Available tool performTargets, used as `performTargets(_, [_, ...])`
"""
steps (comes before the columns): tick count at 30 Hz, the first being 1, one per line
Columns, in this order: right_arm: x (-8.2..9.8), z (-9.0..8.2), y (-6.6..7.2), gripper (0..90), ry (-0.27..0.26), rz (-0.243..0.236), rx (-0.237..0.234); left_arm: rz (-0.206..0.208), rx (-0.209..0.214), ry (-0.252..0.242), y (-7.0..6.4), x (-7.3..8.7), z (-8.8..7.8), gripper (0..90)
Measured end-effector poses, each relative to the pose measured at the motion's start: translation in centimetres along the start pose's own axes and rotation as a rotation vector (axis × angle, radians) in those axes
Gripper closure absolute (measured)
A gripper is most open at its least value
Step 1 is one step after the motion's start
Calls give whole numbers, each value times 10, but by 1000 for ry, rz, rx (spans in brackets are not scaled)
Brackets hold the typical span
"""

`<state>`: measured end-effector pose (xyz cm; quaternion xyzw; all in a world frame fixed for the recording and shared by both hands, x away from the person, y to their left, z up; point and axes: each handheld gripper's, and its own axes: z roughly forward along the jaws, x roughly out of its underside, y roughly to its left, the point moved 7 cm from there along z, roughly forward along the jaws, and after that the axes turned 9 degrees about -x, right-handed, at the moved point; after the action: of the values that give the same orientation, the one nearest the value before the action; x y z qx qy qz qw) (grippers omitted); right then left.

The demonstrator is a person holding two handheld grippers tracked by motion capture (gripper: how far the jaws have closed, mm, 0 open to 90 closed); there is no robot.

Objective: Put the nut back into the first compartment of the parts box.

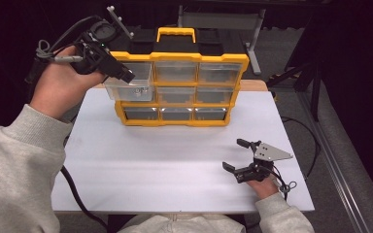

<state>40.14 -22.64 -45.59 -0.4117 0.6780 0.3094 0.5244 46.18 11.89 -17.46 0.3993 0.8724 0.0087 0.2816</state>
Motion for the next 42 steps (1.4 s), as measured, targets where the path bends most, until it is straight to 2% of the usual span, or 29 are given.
performTargets(6, [0,0,0,5,0,-1,-1,-39,-29,23,15,-4,11,693])
performTargets(12, [0,0,0,5,1,-1,-3,-98,-26,67,32,-4,33,693])
performTargets(18, [0,0,1,5,4,-5,-5,-132,-11,107,42,0,49,693])
performTargets(22, [0,0,1,5,2,-4,-5,-153,12,136,43,2,59,693])
performTargets(29, [0,0,1,5,3,-6,-6,-159,48,185,42,4,74,693])
performTargets(34, [1,0,1,5,4,-3,-10,-152,60,228,39,6,82,693])
performTargets(42, [1,1,1,8,9,-4,-14,-173,80,298,43,8,93,692])
